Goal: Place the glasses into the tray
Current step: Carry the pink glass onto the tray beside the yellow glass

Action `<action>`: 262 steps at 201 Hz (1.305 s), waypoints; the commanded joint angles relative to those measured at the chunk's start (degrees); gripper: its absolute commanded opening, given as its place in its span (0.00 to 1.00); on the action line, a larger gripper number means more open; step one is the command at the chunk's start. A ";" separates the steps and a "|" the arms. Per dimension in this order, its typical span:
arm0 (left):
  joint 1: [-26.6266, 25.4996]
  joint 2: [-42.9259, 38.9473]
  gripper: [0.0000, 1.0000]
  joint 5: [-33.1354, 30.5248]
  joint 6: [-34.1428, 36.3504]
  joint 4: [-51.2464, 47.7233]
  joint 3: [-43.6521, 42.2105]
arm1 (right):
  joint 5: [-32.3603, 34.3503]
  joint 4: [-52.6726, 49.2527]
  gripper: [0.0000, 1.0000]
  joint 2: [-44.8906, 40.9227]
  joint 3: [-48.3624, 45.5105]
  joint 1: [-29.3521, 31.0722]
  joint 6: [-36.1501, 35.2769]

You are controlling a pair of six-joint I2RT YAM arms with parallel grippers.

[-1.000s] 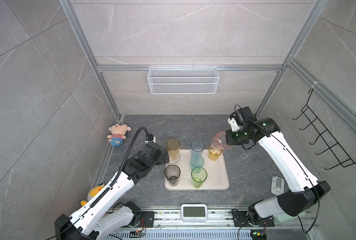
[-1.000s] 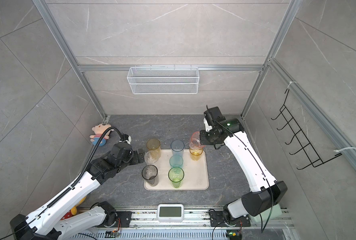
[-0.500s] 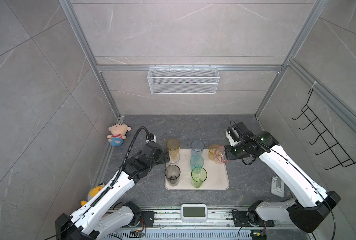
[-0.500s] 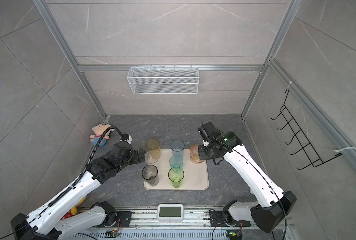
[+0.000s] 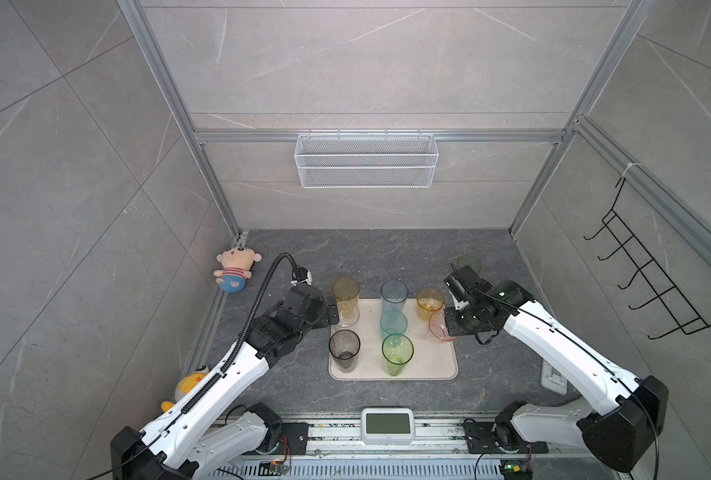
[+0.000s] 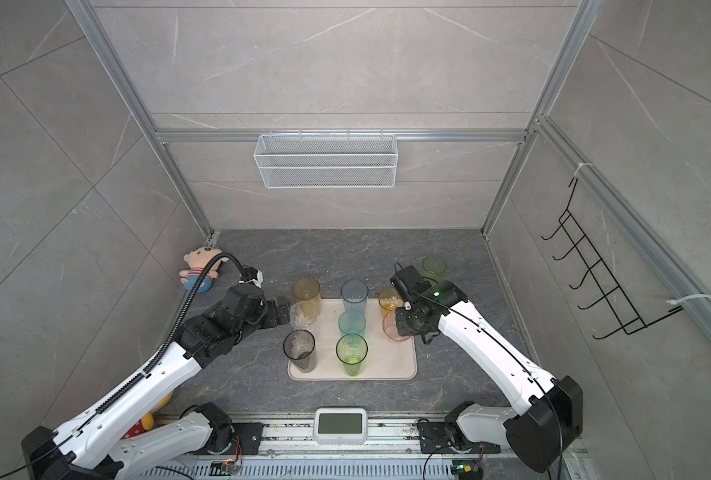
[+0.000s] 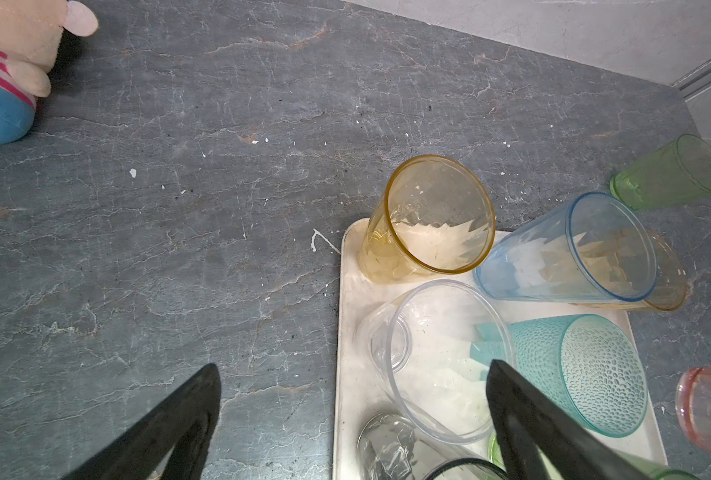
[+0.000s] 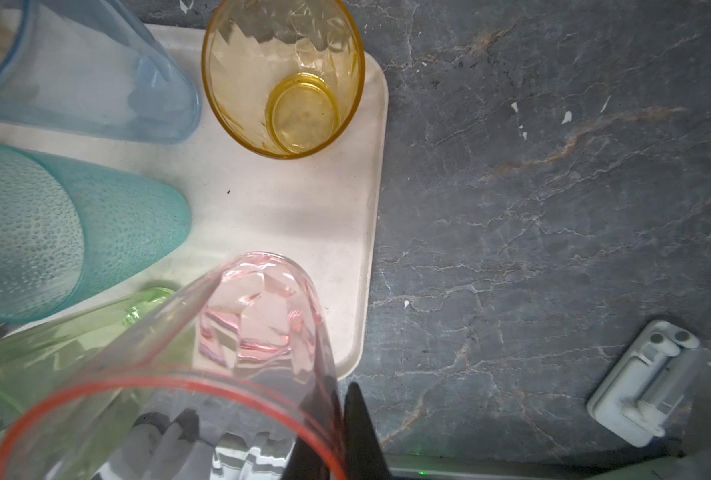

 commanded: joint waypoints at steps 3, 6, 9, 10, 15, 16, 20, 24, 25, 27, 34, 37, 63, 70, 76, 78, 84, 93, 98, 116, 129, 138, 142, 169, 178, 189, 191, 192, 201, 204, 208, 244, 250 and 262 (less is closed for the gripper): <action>0.31 0.33 1.00 0.75 -0.75 1.92 0.24 | 1.15 4.62 0.00 0.54 -2.14 0.27 1.74; 0.31 0.38 1.00 0.72 -0.74 1.93 0.31 | 1.25 4.92 0.00 0.67 -2.30 0.34 1.87; 0.34 0.43 1.00 0.79 -0.70 1.90 0.35 | 1.31 5.17 0.00 0.79 -2.55 0.36 1.89; 0.30 0.48 1.00 0.79 -0.74 1.94 0.33 | 1.33 5.31 0.00 0.80 -2.61 0.36 1.94; 0.26 0.45 1.00 0.80 -0.72 1.95 0.34 | 1.35 5.87 0.00 1.05 -3.03 0.35 1.91; 0.26 0.49 1.00 0.84 -0.71 1.97 0.33 | 1.35 5.97 0.00 1.11 -3.11 0.35 1.91; 0.30 0.57 1.00 0.91 -0.73 1.96 0.36 | 1.35 6.41 0.00 1.29 -3.41 0.34 1.94; 0.27 0.55 1.00 0.88 -0.70 1.94 0.33 | 1.37 6.80 0.00 1.42 -3.67 0.31 1.97; 0.27 0.54 1.00 0.88 -0.69 1.92 0.32 | 1.41 6.92 0.00 1.43 -3.78 0.33 1.98; 0.26 0.54 1.00 0.88 -0.69 1.90 0.36 | 1.43 7.12 0.00 1.56 -3.91 0.35 2.01; 0.34 0.54 1.00 0.89 -0.69 1.93 0.42 | 1.58 7.66 0.00 1.93 -4.30 0.40 2.12; 0.34 0.56 1.00 0.88 -0.62 1.85 0.35 | 1.73 7.82 0.00 2.08 -4.45 0.30 2.15; 0.27 0.49 1.00 0.84 -0.54 1.86 0.36 | 2.71 9.17 0.00 3.51 -5.38 0.29 2.03; 0.33 0.54 1.00 0.79 -0.60 1.81 0.39 | 2.97 9.59 0.00 3.84 -5.69 0.30 2.07; 0.32 0.54 1.00 0.79 -0.63 1.89 0.38 | 3.10 9.91 0.00 4.13 -5.89 0.34 2.07; 0.30 0.54 1.00 0.79 -0.61 1.87 0.42 | 3.17 10.00 0.00 4.20 -5.98 0.33 2.01; 0.34 0.53 1.00 0.81 -0.71 1.81 0.44 | 3.33 10.31 0.00 4.51 -6.17 0.34 2.13; 0.28 0.64 1.00 0.88 -0.64 1.81 0.46 | 3.62 10.74 0.00 4.98 -6.41 0.26 2.14; 0.34 0.65 1.00 0.87 -0.73 1.81 0.45 | 3.85 10.94 0.00 5.17 -6.53 0.27 2.13; 0.30 0.87 1.00 0.97 -0.69 1.81 0.53 | 4.48 11.80 0.00 6.01 -7.05 0.28 2.04; 0.28 0.94 1.00 1.06 -0.69 1.83 0.50 | 4.82 12.29 0.00 6.46 -7.32 0.33 2.04; 0.33 0.89 1.00 1.06 -0.59 1.87 0.65 | 4.96 12.69 0.00 6.94 -7.44 0.25 2.01; 0.28 0.89 1.00 1.07 -0.52 1.77 0.61 | 4.96 12.87 0.00 7.10 -7.49 0.32 2.07; 0.27 0.80 1.00 1.02 -0.54 1.55 0.62 | 4.99 14.11 0.00 8.17 -7.68 0.18 2.16; 0.27 0.74 1.00 1.05 -0.60 1.54 0.64 | 4.79 14.31 0.00 8.61 -7.59 0.13 2.14; 0.28 0.71 1.00 1.08 -0.65 1.37 0.65 | 4.63 14.47 0.00 9.14 -7.47 0.09 2.15; 0.29 0.71 1.00 1.06 -0.64 1.35 0.60 | 4.61 14.48 0.00 9.23 -7.43 0.09 2.14; 0.32 0.71 1.00 1.06 -0.62 1.31 0.63 | 4.61 14.49 0.00 9.29 -7.42 0.09 2.15; 0.31 0.62 1.00 1.10 -0.67 1.18 0.63 | 4.52 14.63 0.00 9.54 -7.41 0.08 2.10; 0.29 0.56 1.00 0.99 -0.65 1.09 0.60 | 4.45 14.63 0.00 9.68 -7.41 -0.01 2.15; 0.33 0.54 1.00 1.03 -0.69 0.98 0.58 | 4.43 14.68 0.00 9.84 -7.33 0.00 2.14; 0.27 0.03 1.00 0.62 -0.68 0.82 0.51 | 4.26 14.77 0.00 11.08 -7.13 -0.26 2.21; 0.28 0.01 1.00 0.55 -0.70 0.78 0.47 | 4.18 14.82 0.00 11.39 -7.10 -0.31 2.29; 0.33 0.01 1.00 0.63 -0.64 0.68 0.51 | 3.92 14.92 0.00 11.84 -7.15 -0.36 2.34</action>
